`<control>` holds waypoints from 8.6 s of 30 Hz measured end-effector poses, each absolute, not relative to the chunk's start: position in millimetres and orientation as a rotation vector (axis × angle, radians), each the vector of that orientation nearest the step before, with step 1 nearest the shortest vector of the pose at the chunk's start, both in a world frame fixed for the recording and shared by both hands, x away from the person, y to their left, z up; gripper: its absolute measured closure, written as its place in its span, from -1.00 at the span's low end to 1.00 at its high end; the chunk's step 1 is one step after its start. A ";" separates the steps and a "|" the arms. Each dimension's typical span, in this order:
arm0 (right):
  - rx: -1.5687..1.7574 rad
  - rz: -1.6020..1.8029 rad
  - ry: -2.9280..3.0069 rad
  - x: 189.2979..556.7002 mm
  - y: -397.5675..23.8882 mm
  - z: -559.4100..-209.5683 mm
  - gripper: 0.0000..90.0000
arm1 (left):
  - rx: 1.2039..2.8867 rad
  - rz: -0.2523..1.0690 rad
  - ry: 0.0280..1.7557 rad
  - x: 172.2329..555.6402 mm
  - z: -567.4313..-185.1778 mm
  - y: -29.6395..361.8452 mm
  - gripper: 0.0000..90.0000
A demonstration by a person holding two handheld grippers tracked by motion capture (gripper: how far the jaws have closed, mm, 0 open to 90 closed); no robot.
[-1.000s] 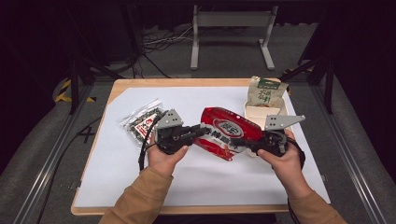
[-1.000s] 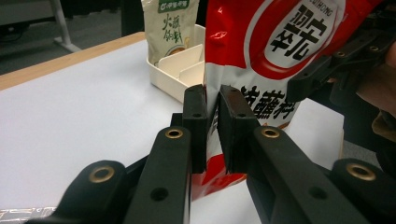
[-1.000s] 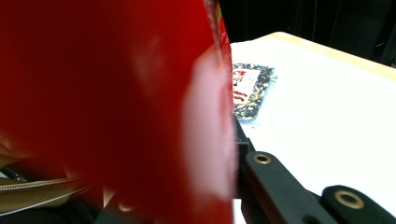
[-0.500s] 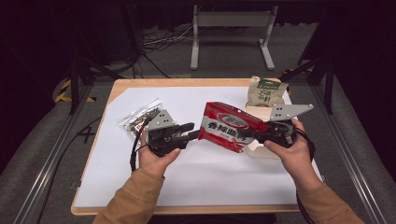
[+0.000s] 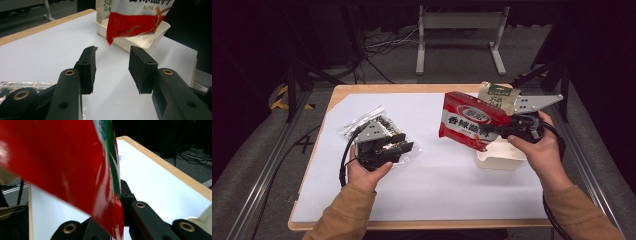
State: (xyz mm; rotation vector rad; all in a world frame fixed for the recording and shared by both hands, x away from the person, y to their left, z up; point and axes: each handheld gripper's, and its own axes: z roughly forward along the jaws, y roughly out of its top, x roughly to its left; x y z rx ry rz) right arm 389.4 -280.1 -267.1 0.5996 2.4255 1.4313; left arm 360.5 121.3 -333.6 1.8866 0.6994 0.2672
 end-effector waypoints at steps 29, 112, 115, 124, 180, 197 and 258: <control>0.604 1.327 2.385 436.5 -334.7 -241.2 0.98 | 1.908 0.345 0.862 360.1 -350.2 165.6 -0.01; 0.906 1.216 2.407 507.9 -390.4 -337.7 0.98 | 1.962 0.434 0.971 365.3 -365.2 191.0 -0.21; 0.932 1.231 2.398 507.1 -391.5 -339.1 0.98 | 1.967 0.431 0.981 366.1 -366.2 191.4 -0.22; 0.997 1.227 2.300 499.0 -392.5 -338.9 0.51 | 1.980 0.470 1.009 373.4 -370.7 192.8 -0.33; 0.815 1.365 2.251 360.1 -342.2 -339.1 -0.13 | 1.908 0.401 1.154 415.9 -365.1 245.3 -0.30; 0.667 1.351 2.342 348.6 -304.6 -343.7 -0.14 | 1.843 0.468 1.358 443.4 -390.4 265.8 -0.26; 0.688 1.365 2.345 342.7 -299.7 -350.6 -0.22 | 1.780 0.378 1.672 492.9 -438.2 263.3 -0.38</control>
